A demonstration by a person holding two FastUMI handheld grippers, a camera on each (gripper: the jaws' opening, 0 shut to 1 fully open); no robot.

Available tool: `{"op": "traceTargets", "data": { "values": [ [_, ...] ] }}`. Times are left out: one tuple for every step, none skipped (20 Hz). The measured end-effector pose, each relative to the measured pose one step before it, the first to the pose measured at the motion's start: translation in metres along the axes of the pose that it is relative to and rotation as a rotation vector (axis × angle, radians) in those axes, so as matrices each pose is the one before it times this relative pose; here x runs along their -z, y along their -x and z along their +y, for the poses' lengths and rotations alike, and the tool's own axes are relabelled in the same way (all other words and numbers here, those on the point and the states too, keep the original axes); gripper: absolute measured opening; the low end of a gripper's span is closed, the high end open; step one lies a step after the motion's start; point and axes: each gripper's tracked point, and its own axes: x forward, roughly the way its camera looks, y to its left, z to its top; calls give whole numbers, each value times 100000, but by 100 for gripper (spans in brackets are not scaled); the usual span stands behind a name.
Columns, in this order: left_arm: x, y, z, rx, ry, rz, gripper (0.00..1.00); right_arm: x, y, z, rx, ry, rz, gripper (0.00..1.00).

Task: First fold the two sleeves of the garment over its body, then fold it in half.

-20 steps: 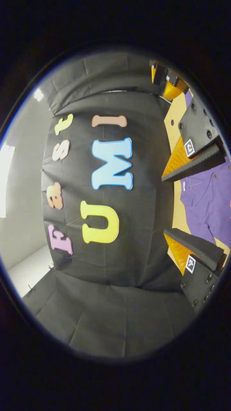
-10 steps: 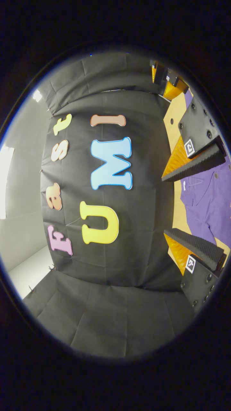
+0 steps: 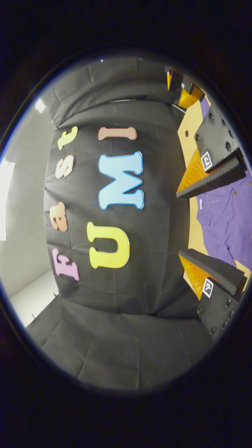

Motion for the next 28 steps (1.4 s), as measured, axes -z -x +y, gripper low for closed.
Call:
{"op": "traceTargets", "data": {
  "values": [
    [20, 3, -182, 390, 84, 168, 92, 337, -35, -507, 1214, 166, 678, 95],
    [84, 19, -149, 412, 204, 264, 93, 210, -47, -547, 1361, 517, 1004, 95],
    [76, 16, -157, 380, 276, 236, 93, 371, -59, -612, 1474, 666, 892, 95],
    [-131, 42, -50, 101, 139, 3, 93, 257, -110, -678, 1653, 609, 1007, 95],
    [-44, 2, -28, -22, -68, -60, 93, 484, -144, -643, 1645, 235, 1252, 95],
    [28, -6, 22, -140, -207, 46, 92, 530, -227, -681, 1459, -251, 1705, 95],
    [82, -67, 46, -161, -119, 256, 92, 712, -183, -830, 1718, -552, 2048, 95],
    [61, -18, 17, -81, -18, 248, 92, 620, -290, -892, 2045, -589, 2079, 95],
    [150, 11, 29, -251, -82, 393, 92, 732, -264, -897, 2061, -621, 1906, 96],
    [220, 8, 56, -359, -174, 560, 92, 709, -317, -929, 2248, -675, 1971, 96],
    [139, -20, 60, -293, -102, 577, 92, 844, -306, -951, 2335, -811, 2249, 96],
    [193, -2, -44, -251, -153, 479, 92, 746, -351, -912, 1974, -1183, 2155, 96],
    [41, -34, 30, -327, -232, 387, 92, 875, -347, -764, 1771, -1423, 2044, 96],
    [7, 42, -22, -280, -302, 282, 92, 853, -438, -794, 1848, -1490, 2464, 96],
    [105, -16, -2, -287, -395, 354, 92, 897, -421, -875, 1952, -1618, 2388, 96],
    [71, 23, -10, -360, -418, 346, 92, 775, -450, -746, 1593, -1515, 2238, 96],
    [76, -22, 13, -347, -329, 360, 92, 828, -586, -579, 1494, -1110, 2139, 96],
    [25, 20, -18, -300, -294, 223, 92, 741, -585, -641, 1723, -704, 2446, 96],
    [127, -16, -88, -355, -443, 491, 92, 875, -530, -719, 1588, -787, 2467, 96],
    [58, -17, 87, -506, -395, 469, 92, 717, -539, -609, 1426, -1049, 2669, 96],
    [106, 13, 101, -744, -306, 286, 92, 830, -526, -670, 1179, -1492, 2488, 96],
    [-64, 34, 1, -566, -243, 174, 92, 681, -727, -471, 723, -1726, 2562, 97],
    [59, 62, 24, -721, -236, 331, 92, 901, -729, -286, 267, -1609, 2665, 96],
    [228, 90, 92, -605, -147, 513, 92, 837, -754, -369, 383, -1411, 2904, 97],
    [333, 90, -20, -458, 33, 736, 92, 765, -782, -454, 890, -1096, 2669, 96],
    [318, 164, 2, -483, 113, 802, 92, 403, -705, -568, 1266, -703, 2011, 96],
    [195, 68, -53, -496, 105, 862, 93, 614, -543, -650, 1453, -704, 1872, 97],
    [312, 153, 5, -244, 90, 632, 93, 446, -651, -558, 1346, -839, 1663, 96]
  ]
}}
